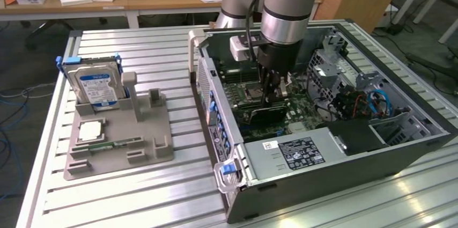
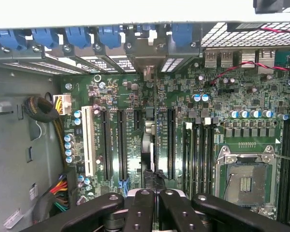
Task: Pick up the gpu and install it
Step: 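Insert the gpu into the slot, then press down on the gpu until it lock into place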
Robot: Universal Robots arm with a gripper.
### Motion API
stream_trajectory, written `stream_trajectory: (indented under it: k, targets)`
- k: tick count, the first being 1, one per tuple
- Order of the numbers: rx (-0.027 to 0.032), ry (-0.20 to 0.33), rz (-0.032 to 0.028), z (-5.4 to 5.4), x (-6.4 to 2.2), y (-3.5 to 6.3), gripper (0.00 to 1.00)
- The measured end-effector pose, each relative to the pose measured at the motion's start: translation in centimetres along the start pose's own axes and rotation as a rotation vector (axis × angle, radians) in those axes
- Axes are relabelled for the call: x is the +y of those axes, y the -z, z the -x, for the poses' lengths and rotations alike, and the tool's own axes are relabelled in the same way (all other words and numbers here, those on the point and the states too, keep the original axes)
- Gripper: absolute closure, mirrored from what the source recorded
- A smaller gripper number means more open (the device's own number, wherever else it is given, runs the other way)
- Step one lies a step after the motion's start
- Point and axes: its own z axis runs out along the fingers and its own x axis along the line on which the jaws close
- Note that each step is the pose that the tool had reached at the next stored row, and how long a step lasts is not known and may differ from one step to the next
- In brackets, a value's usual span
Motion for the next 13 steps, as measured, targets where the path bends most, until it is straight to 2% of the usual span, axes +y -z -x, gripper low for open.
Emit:
stream_trajectory:
  k: [12, 13]
  targets:
    - [0.0001, 0.000, -0.0002, 0.00, 0.05, 0.01, 0.90]
    - [0.0001, 0.000, -0.0030, -0.01, 0.20, 0.02, 0.90]
